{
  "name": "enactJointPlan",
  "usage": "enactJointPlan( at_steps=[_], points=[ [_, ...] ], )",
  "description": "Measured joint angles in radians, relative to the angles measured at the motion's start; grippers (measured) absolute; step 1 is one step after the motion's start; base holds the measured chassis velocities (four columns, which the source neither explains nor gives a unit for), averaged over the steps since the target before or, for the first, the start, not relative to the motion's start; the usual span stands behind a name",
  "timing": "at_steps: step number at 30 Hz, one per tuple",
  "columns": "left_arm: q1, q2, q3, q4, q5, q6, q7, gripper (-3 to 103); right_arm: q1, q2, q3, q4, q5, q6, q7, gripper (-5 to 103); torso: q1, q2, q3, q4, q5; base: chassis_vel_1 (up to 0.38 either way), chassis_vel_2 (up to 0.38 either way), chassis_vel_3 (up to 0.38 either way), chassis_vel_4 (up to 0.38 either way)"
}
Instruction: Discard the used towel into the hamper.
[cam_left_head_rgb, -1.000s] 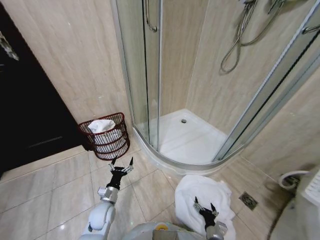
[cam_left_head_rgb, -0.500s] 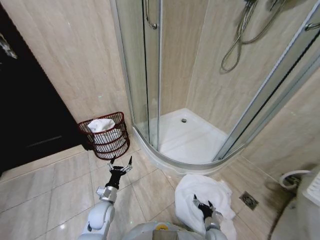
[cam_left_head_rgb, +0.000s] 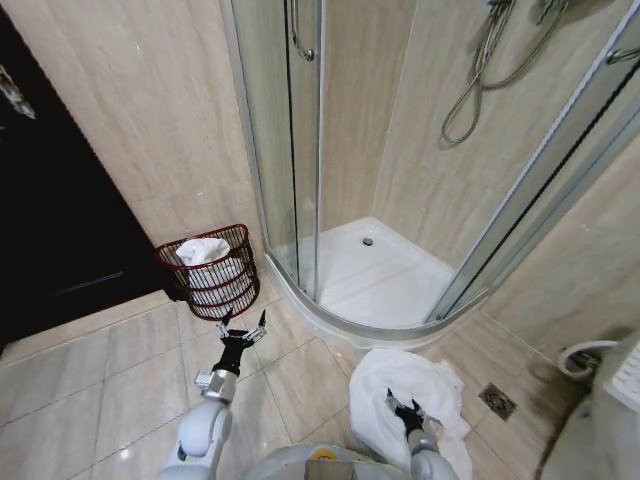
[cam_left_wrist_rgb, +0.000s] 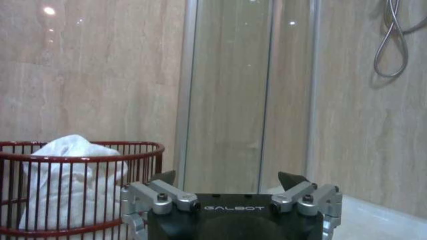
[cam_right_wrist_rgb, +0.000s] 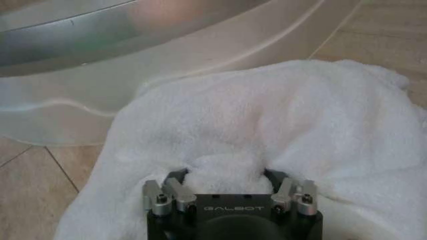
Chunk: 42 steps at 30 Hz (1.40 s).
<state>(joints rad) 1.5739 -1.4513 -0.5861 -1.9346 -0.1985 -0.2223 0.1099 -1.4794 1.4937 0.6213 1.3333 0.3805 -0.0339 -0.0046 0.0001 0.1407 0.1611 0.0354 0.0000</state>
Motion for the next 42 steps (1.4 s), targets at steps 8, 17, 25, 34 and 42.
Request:
enactJointPlan(
  at_steps=[8,17,25,34,42],
  points=[
    [0.012,-0.010,-0.005,-0.015,0.009,-0.003,-0.008,100,0.012,-0.008,0.005,-0.036,0.019,0.017,-0.008,44,0.000,0.001,0.001,0.0000,0.0000,0.000,0.000,0.000,0.000],
    [0.011,-0.013,-0.005,-0.023,0.010,-0.005,-0.009,100,0.037,-0.014,0.004,-0.062,0.005,0.144,0.050,16,0.000,0.002,0.002,0.0001,0.0005,0.000,0.000,0.000,0.000],
    [0.020,-0.008,-0.004,-0.020,0.006,-0.021,-0.010,100,-0.051,0.005,0.000,0.082,-0.236,0.401,0.258,12,0.000,0.002,0.002,-0.0002,0.0002,0.000,0.000,0.000,0.000],
    [0.011,-0.005,0.009,-0.022,0.002,-0.021,-0.009,100,-0.269,0.014,0.031,0.433,-0.371,0.489,0.301,12,0.000,0.003,0.002,-0.0003,-0.0001,0.000,0.000,0.000,0.000],
    [0.018,0.019,0.006,-0.054,-0.033,-0.009,-0.009,100,-0.412,0.047,0.061,0.828,-0.347,0.361,0.214,12,0.000,0.003,0.002,-0.0002,0.0001,0.000,0.000,0.000,0.000]
  ],
)
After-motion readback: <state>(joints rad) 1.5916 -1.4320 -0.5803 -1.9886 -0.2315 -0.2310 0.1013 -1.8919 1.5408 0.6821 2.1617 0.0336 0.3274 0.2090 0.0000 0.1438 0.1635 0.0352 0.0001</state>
